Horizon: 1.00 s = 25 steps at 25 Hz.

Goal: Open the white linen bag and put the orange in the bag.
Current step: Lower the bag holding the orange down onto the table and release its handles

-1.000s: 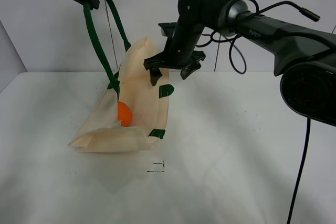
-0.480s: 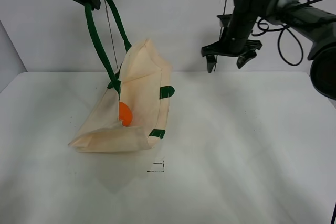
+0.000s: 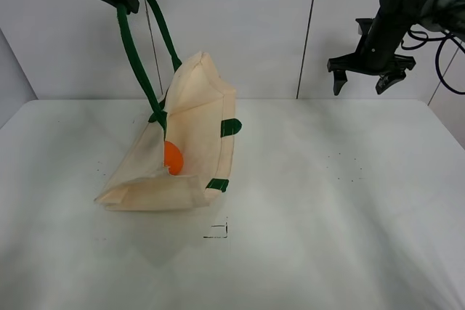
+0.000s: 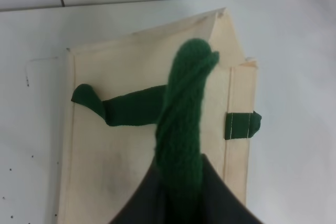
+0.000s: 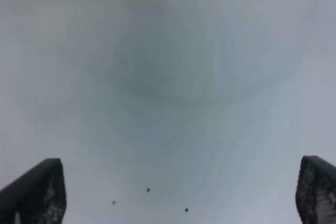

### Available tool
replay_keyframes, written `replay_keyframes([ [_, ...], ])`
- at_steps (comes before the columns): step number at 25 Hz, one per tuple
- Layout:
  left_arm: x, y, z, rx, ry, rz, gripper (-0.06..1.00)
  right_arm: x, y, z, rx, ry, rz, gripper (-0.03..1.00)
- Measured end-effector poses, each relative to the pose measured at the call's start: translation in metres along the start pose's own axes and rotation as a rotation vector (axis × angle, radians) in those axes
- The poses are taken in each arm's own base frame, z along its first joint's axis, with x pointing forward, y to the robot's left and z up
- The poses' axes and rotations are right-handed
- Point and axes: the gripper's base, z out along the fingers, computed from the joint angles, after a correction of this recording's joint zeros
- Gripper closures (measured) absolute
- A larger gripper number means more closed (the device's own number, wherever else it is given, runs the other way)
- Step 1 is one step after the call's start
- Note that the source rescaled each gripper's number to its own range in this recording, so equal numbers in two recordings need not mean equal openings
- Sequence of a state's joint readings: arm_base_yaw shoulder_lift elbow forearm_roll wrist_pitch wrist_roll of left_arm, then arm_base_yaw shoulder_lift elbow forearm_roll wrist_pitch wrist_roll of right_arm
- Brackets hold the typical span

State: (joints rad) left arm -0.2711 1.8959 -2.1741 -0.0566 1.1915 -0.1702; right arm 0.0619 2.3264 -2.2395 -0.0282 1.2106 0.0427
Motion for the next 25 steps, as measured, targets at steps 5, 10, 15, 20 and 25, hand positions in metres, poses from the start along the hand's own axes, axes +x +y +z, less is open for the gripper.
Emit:
replay_keyframes([
  [5, 0.0, 0.0, 0.0, 0.0, 0.0, 0.0, 0.94, 0.014, 0.0, -0.009, -0.01, 0.041, -0.015, 0.0],
  [10, 0.0, 0.0, 0.0, 0.0, 0.0, 0.0, 0.94, 0.053, -0.002, -0.05, -0.008, 0.095, -0.021, 0.0],
  [15, 0.0, 0.0, 0.0, 0.0, 0.0, 0.0, 0.94, 0.116, -0.005, -0.099, -0.007, 0.141, -0.022, 0.0],
  [20, 0.0, 0.0, 0.0, 0.001, 0.0, 0.0, 0.94, 0.191, -0.009, -0.139, -0.007, 0.155, -0.022, 0.0],
  [25, 0.0, 0.0, 0.0, 0.001, 0.0, 0.0, 0.94, 0.277, -0.013, -0.169, -0.008, 0.11, -0.021, 0.0],
])
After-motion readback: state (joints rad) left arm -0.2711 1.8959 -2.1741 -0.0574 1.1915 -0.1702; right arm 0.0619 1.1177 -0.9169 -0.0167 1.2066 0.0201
